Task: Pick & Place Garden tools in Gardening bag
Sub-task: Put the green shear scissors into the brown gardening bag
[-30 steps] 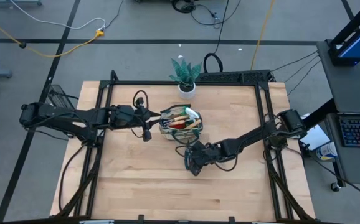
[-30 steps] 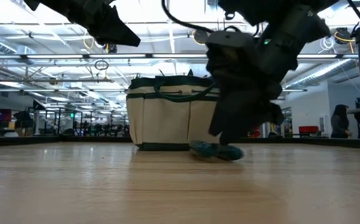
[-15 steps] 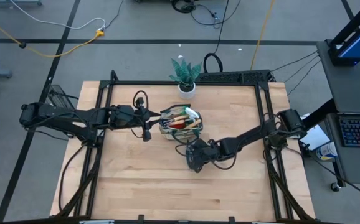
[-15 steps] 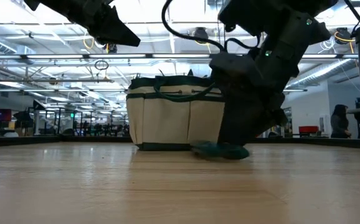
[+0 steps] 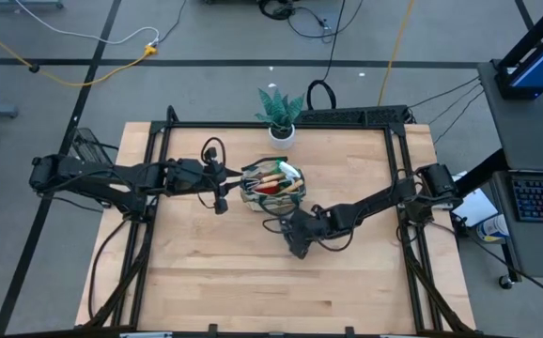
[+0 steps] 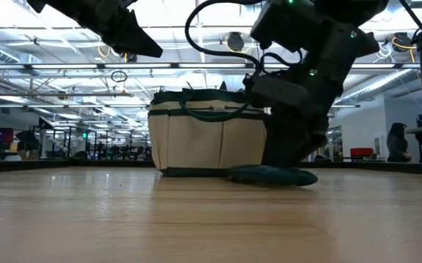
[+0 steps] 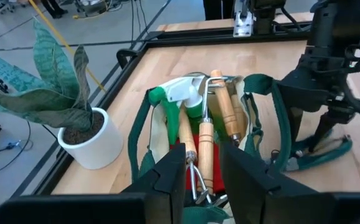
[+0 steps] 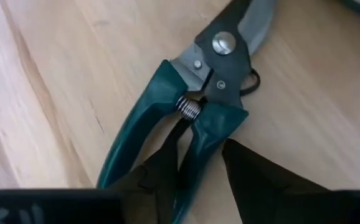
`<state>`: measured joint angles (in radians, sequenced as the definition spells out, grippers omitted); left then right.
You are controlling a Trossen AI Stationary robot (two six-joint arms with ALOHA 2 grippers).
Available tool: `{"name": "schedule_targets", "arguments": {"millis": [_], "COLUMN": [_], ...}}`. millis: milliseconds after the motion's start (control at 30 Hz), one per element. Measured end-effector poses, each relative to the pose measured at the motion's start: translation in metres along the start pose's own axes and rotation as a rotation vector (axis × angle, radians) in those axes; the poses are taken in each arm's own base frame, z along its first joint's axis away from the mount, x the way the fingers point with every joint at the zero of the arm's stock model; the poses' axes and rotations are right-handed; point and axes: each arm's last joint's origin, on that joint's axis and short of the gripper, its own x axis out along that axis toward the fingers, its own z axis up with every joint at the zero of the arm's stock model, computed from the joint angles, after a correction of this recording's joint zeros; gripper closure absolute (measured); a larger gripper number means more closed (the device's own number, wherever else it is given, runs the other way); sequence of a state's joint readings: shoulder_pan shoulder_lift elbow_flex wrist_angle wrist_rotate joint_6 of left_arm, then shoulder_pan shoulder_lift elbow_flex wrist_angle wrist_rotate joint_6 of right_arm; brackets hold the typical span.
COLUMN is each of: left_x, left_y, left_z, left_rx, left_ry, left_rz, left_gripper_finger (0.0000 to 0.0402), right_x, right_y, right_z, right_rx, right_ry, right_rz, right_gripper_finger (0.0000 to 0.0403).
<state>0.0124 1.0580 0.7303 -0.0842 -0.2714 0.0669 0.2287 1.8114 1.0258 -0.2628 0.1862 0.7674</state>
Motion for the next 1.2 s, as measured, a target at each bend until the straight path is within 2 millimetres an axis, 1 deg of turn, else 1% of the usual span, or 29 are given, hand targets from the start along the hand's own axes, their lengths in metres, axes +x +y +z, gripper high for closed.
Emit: {"name": "schedule_targets", "arguments": {"millis": [167,333,433,533,633,767,933,1000,1100,1200], "left_x": [0.000,0.000,0.000,0.000,0.000,0.000,0.001,0.003,0.005,0.011], "left_y": [0.000,0.000,0.000,0.000,0.000,-0.001,-0.004,-0.006,-0.008,-0.010], "left_z": [0.000,0.000,0.000,0.000,0.000,0.000,-0.002,-0.004,-0.007,-0.010], "left_rx": [-0.004,-0.024,-0.025,-0.025,-0.022,-0.020,-0.007,0.026,0.077,0.109], "left_ry": [0.003,0.003,0.003,0.003,0.003,0.003,0.018,0.032,0.048,0.075], "left_rz": [0.000,-0.001,0.000,-0.001,-0.008,-0.023,-0.119,-0.156,-0.181,-0.183], "left_gripper_finger": [0.0300,0.0300,0.0300,0.0300,0.0300,0.0300,0.0300,0.0300,0.0300,0.0300], "right_x": [-0.001,-0.001,-0.003,-0.009,-0.025,-0.054,-0.086,-0.097,-0.107,-0.115], "right_y": [-0.004,-0.006,-0.008,-0.009,-0.011,-0.007,-0.007,-0.006,-0.009,-0.011], "right_z": [-0.004,-0.004,-0.003,-0.001,0.001,0.013,0.023,0.027,0.031,0.034], "right_rx": [-0.229,-0.385,-0.443,-0.471,-0.488,-0.520,-0.624,-0.662,-0.712,-0.752], "right_ry": [0.034,0.039,0.039,0.035,0.016,-0.107,-0.233,-0.305,-0.357,-0.389], "right_rz": [-0.047,-0.083,-0.084,-0.082,-0.071,-0.028,0.012,0.013,-0.009,-0.017], "right_gripper_finger": [0.0319,0.0365,0.0366,0.0366,0.0366,0.0366,0.0366,0.0366,0.0366,0.0366]}}
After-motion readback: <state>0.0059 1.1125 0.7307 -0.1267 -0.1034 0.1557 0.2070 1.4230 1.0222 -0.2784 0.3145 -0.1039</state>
